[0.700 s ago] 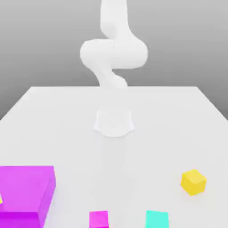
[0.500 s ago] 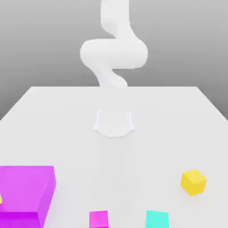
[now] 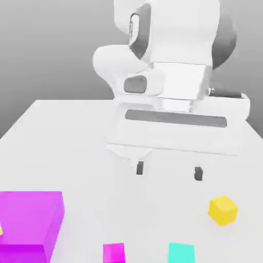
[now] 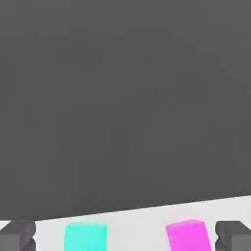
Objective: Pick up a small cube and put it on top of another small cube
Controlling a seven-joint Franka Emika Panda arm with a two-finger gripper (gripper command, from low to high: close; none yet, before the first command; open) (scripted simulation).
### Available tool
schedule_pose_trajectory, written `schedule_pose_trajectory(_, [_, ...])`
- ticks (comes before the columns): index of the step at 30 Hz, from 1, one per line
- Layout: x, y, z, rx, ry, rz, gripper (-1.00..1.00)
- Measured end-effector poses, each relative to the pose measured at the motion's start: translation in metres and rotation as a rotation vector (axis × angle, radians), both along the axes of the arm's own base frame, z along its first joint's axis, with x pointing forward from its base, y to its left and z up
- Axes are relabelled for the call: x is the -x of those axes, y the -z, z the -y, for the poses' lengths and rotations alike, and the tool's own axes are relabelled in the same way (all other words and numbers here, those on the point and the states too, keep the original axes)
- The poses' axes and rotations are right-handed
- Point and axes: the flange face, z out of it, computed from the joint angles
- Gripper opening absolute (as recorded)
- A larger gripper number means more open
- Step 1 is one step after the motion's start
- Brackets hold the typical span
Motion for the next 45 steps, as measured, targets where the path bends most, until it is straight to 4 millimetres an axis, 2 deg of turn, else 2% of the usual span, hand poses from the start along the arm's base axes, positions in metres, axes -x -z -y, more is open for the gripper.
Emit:
schedule_pose_trajectory(7, [0.012, 0.121, -0.025, -0.052, 0.027, -0.172, 0.0])
schedule_pose_trajectory(11, [0.014, 0.18, -0.029, -0.062, 0.032, -0.195, 0.0])
schedule_pose_trajectory(12, [0.015, 0.194, -0.029, -0.062, 0.032, -0.196, -1.0])
schedule_pose_trajectory(17, [0.015, 0.194, -0.03, -0.062, 0.031, -0.195, -1.0])
schedule_pose_trajectory(18, [0.015, 0.201, -0.03, -0.062, 0.031, -0.195, -1.0])
schedule_pose_trajectory(19, [0.015, 0.197, -0.03, -0.062, 0.032, -0.195, -1.0])
schedule_pose_trajectory(24, [0.017, 0.14, -0.033, -0.07, 0.041, -0.195, -1.0])
schedule_pose_trajectory(29, [0.034, 0.108, -0.063, -0.136, 0.134, -0.181, -1.0])
schedule_pose_trajectory(35, [0.06, 0.079, -0.098, -0.192, 0.25, -0.171, -1.0])
schedule_pose_trajectory(40, [0.087, 0.064, -0.127, -0.211, 0.338, -0.17, -1.0])
schedule_pose_trajectory(45, [0.115, 0.06, -0.148, -0.206, 0.437, -0.171, -1.0])
